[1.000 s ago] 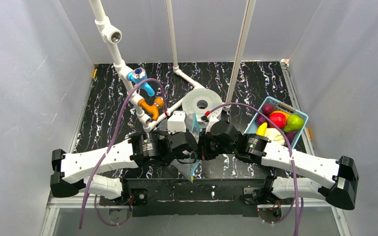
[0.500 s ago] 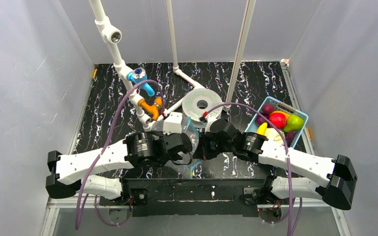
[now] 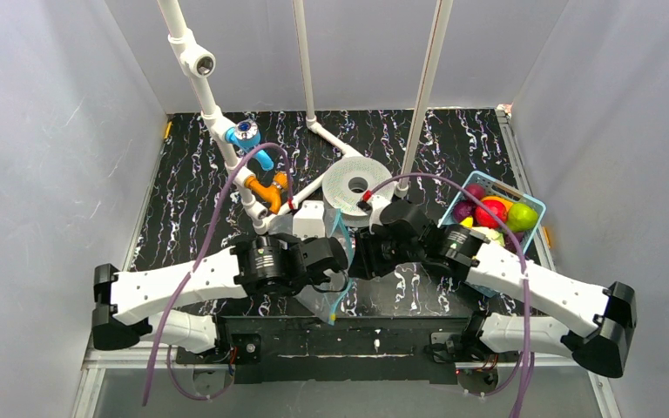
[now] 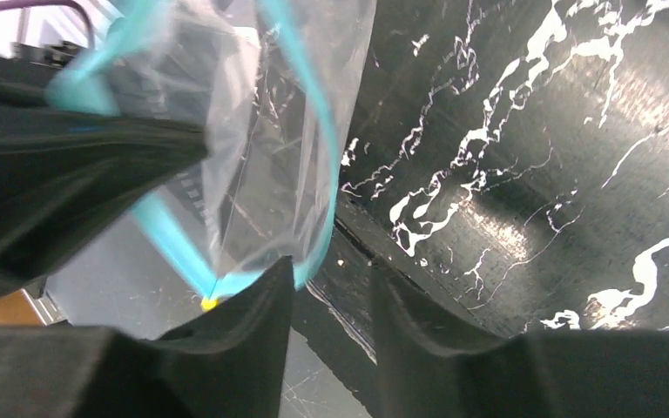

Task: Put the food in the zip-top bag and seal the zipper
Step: Open the zipper of the food storage bag at the center of the board.

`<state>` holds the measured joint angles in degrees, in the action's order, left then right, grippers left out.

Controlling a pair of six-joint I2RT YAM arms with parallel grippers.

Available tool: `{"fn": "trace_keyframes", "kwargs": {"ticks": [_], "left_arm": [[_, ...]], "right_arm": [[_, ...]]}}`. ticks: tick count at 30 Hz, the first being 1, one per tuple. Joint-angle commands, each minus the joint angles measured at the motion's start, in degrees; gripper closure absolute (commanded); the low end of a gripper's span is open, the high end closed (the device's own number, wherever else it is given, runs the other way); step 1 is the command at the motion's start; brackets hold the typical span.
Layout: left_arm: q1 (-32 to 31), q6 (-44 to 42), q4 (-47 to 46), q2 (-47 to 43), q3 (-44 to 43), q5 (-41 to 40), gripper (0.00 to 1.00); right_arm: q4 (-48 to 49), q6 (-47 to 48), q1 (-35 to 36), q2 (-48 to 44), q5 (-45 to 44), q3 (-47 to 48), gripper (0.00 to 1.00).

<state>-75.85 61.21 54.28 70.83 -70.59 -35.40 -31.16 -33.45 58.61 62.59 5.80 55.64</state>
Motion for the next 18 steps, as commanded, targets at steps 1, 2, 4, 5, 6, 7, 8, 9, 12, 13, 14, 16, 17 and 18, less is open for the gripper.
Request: {"fn": "trace_keyframes", "kwargs": {"ticks": [1,2,4,5,6,7,8,9,12,13,14,16,17,18], "left_arm": [[0.23,2.96,1.17,1.62,-1.01,-2.87,1.00],[0.24,3.10,1.37,1.98,-1.17,-3.03,1.00],[0.18,3.13,1.39,2.38,-1.45,-3.61,1.00],[0.25,3.13,1.15,2.44,-1.48,-3.82,1.00],[0.25,3.13,0.88,2.40,-1.33,-3.96,1.00],[0.21,3.13,0.48,2.31,-0.98,-4.05,1.00],[0.18,3.13,-0.04,2.18,-0.61,-3.89,1.00],[0.18,3.06,-0.64,2.14,-0.42,-3.63,1.00],[0.19,3.27,0.19,1.97,-0.47,-2.86,1.00],[0.18,3.79,0.82,1.86,-0.51,-2.68,1.00],[0.18,4.22,1.31,1.61,-0.39,-2.55,1.00],[0.18,5.05,1.46,0.63,0.58,-2.27,1.00],[0.18,5.40,1.04,-0.10,1.43,-2.19,1.00],[0.21,5.56,0.20,-1.10,2.53,-1.92,1.00]], "right_arm": [[-3.33,4.28,0.06,-5.27,-1.95,5.40,0.46],[-4.43,4.64,0.02,-6.61,-3.50,6.13,0.45],[-7.34,4.96,0.01,-9.39,-8.13,7.50,0.44],[-8.44,5.05,0.01,-11.20,-10.83,7.66,0.43],[-9.18,4.82,0.01,-13.86,-13.66,7.23,0.40],[-9.49,4.32,0.01,-15.25,-16.39,6.30,0.36],[-9.79,3.59,0.02,-18.14,-19.72,5.15,0.33],[-10.28,2.65,0.02,-19.99,-24.16,3.77,0.31],[-12.13,-2.06,-0.19,-24.91,-34.20,0.25,0.31],[-12.66,-4.01,-0.50,-26.13,-36.91,-0.78,0.33],[-12.70,-5.80,-0.97,-27.10,-39.10,-2.02,0.34],[-12.73,-8.14,-2.72,-27.57,-40.95,-4.32,0.35],[-13.17,-9.12,-4.26,-27.12,-40.79,-4.82,0.36],[-14.07,-10.29,-6.41,-26.27,-39.71,-4.91,0.36]]}}
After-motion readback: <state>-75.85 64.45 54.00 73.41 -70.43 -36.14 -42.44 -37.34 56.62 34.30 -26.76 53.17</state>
